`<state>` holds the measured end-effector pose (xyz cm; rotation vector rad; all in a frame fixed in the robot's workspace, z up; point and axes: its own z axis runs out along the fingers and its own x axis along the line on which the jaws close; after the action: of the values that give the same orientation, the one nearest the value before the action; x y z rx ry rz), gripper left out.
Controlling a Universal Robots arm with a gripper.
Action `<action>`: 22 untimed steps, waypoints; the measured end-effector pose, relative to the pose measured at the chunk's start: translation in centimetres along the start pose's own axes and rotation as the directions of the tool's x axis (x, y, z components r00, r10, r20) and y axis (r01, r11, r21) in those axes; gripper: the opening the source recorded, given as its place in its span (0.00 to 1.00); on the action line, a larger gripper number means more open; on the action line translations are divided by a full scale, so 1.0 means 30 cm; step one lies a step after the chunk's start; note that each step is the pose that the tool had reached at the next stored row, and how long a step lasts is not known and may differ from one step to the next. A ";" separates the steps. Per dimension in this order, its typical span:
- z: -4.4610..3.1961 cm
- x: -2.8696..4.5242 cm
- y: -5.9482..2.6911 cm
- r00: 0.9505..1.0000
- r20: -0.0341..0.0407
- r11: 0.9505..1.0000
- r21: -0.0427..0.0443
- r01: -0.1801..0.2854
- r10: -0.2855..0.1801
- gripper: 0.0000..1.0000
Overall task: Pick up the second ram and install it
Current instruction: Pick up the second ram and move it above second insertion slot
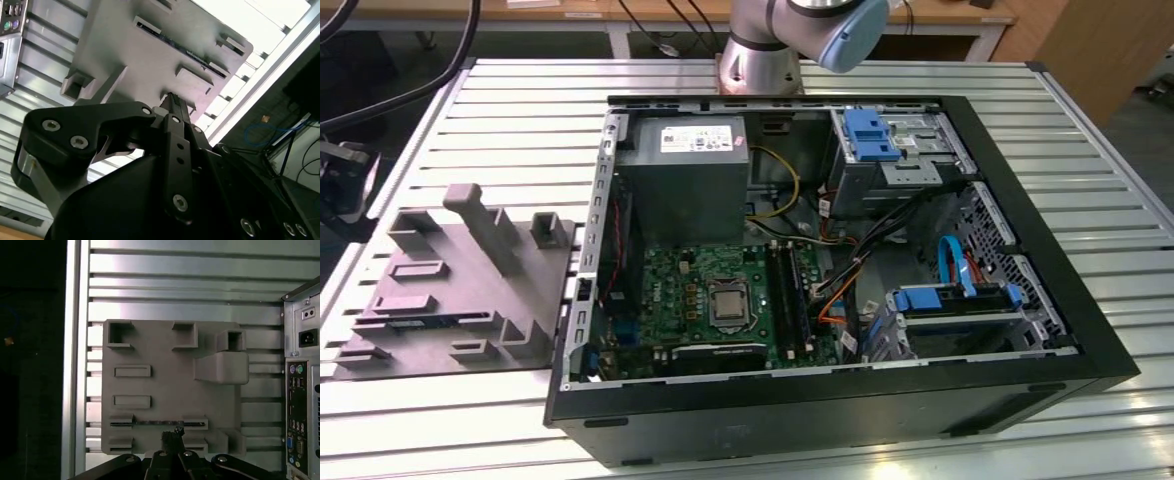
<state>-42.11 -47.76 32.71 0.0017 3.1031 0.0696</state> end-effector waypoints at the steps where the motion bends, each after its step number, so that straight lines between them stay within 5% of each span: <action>1: 0.000 0.000 0.000 1.000 -0.001 1.000 -0.001 0.018 -0.018 0.10; 7: 0.003 0.000 0.000 0.992 -0.005 0.992 -0.005 0.125 -0.125 0.10; 12: 0.005 0.000 0.000 0.976 -0.009 0.977 -0.008 0.215 -0.215 0.10; 17: 0.008 0.000 0.000 0.953 -0.014 0.953 -0.009 0.303 -0.303 0.10; 22: 0.011 0.000 0.000 0.921 -0.019 0.922 -0.010 0.388 -0.388 0.10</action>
<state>-42.11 -47.76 32.39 -0.6162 3.0541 0.0669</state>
